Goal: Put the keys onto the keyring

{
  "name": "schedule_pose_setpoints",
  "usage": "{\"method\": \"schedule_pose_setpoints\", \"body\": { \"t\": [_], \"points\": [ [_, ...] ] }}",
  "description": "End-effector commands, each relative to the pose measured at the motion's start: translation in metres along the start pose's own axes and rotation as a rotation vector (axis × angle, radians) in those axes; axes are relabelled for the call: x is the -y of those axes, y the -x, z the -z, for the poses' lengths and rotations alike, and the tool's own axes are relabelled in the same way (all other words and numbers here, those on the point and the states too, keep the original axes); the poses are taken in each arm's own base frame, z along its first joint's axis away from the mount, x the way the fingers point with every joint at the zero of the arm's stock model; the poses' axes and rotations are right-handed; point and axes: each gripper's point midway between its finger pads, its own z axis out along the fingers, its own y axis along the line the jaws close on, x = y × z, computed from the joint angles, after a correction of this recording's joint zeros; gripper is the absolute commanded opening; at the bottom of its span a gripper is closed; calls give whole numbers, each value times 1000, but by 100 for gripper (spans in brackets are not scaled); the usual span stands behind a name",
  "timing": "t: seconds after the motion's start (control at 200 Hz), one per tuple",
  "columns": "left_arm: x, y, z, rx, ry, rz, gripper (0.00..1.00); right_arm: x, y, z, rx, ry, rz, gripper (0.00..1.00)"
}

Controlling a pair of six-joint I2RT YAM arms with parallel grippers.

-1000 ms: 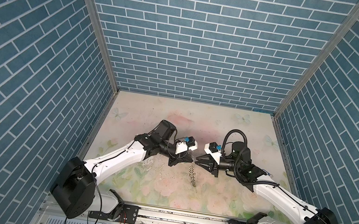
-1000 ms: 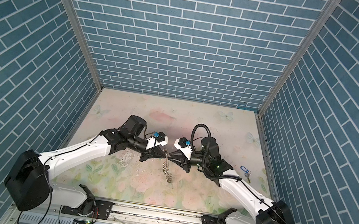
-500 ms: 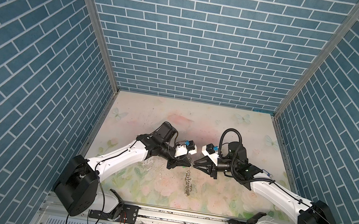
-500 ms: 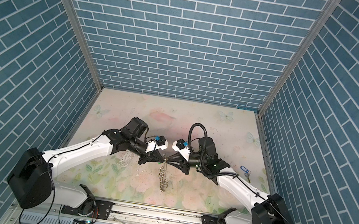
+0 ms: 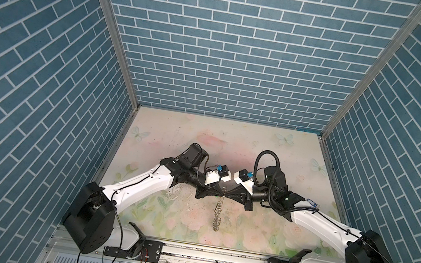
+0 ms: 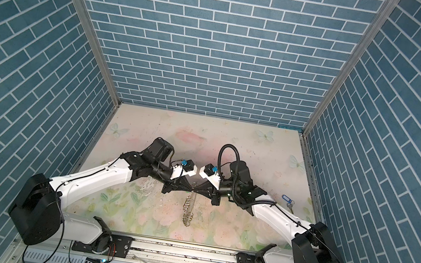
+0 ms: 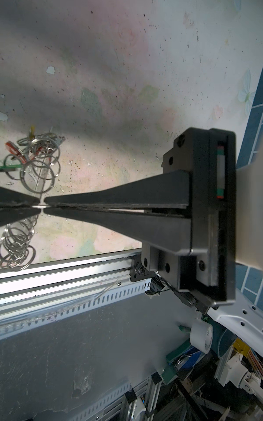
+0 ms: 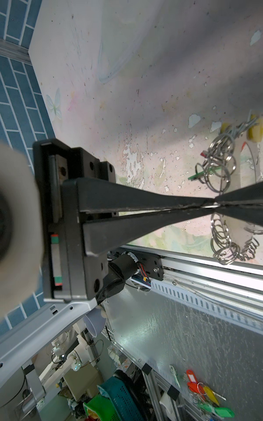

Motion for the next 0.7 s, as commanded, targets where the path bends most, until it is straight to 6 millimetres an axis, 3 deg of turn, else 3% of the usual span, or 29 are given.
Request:
{"method": "schedule_pose_setpoints", "body": {
  "t": [0.0,0.07,0.155,0.275,0.29,0.435,0.695],
  "points": [
    [3,11,1,27,-18,-37,0,-2,17,-1,28,20,53,0],
    [-5,12,2,39,41,-43,2,-2,19,0,32,11,52,0],
    [-7,17,10,116,127,-81,16,0,21,4,55,-18,56,0],
    [-9,32,30,257,219,-114,25,6,31,16,164,-53,47,0],
    [-9,27,30,263,221,-101,26,7,32,17,179,-54,42,0],
    [-11,35,40,386,199,-72,27,9,40,24,300,-51,37,0],
    [-12,33,27,433,106,-31,19,8,48,24,448,-2,29,0]
  ]
}}
